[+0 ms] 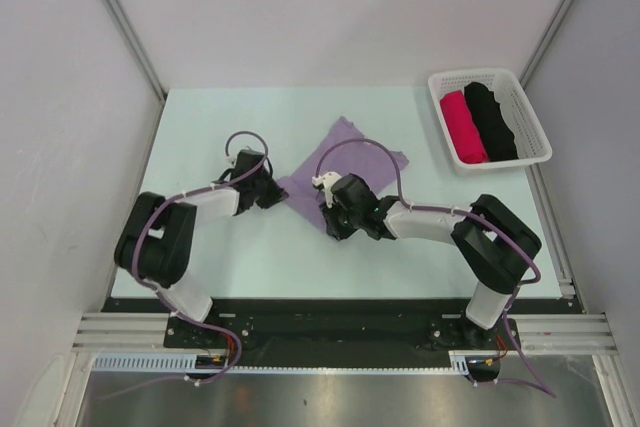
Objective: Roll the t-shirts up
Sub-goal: Roll the T-shirt to the center of the board.
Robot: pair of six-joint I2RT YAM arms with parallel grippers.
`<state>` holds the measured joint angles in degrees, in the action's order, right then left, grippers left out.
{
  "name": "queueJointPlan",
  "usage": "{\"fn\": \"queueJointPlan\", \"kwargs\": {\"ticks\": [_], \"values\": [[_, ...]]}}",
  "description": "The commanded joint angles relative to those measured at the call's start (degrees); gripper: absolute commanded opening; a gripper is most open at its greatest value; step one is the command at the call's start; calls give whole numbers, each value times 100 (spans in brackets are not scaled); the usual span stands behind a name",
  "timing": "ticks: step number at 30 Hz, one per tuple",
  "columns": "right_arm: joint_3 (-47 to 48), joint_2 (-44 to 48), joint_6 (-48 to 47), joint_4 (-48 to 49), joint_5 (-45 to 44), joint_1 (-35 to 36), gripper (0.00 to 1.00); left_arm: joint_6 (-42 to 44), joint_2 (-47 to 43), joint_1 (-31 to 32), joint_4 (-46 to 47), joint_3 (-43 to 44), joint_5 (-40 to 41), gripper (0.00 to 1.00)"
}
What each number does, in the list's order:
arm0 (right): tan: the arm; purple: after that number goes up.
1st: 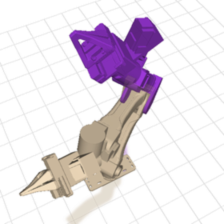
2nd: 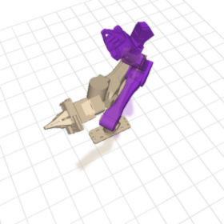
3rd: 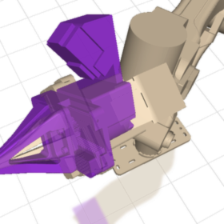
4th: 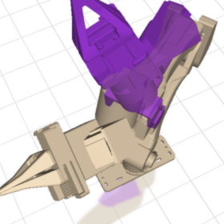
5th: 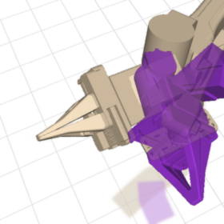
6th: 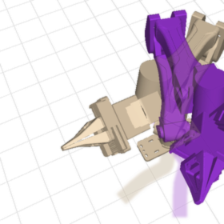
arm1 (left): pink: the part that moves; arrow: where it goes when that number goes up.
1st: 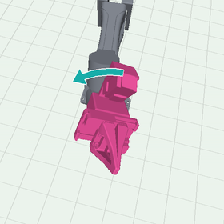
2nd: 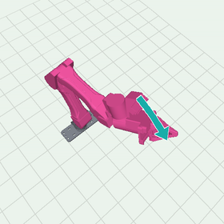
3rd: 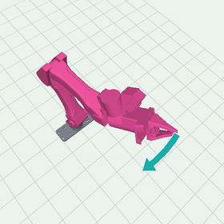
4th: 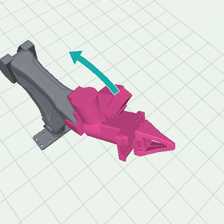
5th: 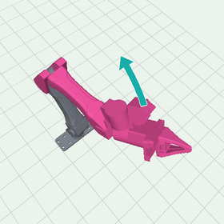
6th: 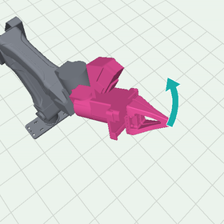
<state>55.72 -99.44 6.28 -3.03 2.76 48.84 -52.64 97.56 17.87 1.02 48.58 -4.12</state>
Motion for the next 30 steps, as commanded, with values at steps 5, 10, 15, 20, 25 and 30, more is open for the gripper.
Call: {"fn": "queueJointPlan", "kwargs": {"ticks": [5, 10, 15, 20, 25, 30], "values": [[-132, 127, 1243, -102, 2121, 267, 21, 360, -1930, -47, -1147, -1296, 1097, 19], [-141, -5, 1683, 56, 3149, 47, 21, 483, -2645, -64, -1410, -1597, 1186, 45], [-141, -190, 1990, 224, 3626, -313, 21, 729, -3478, -38, -1455, -1790, 949, 64], [-185, -348, 2096, 232, 3784, -498, 21, 650, -4165, 312, -1508, -2177, 816, 64], [-273, -515, 2360, 566, 3898, -639, 21, 317, -4342, 1016, -1167, -2571, 843, 45], [-290, -638, 2483, 637, 3907, -727, 21, 149, -4009, 1553, -910, -2564, 904, 24]]}}
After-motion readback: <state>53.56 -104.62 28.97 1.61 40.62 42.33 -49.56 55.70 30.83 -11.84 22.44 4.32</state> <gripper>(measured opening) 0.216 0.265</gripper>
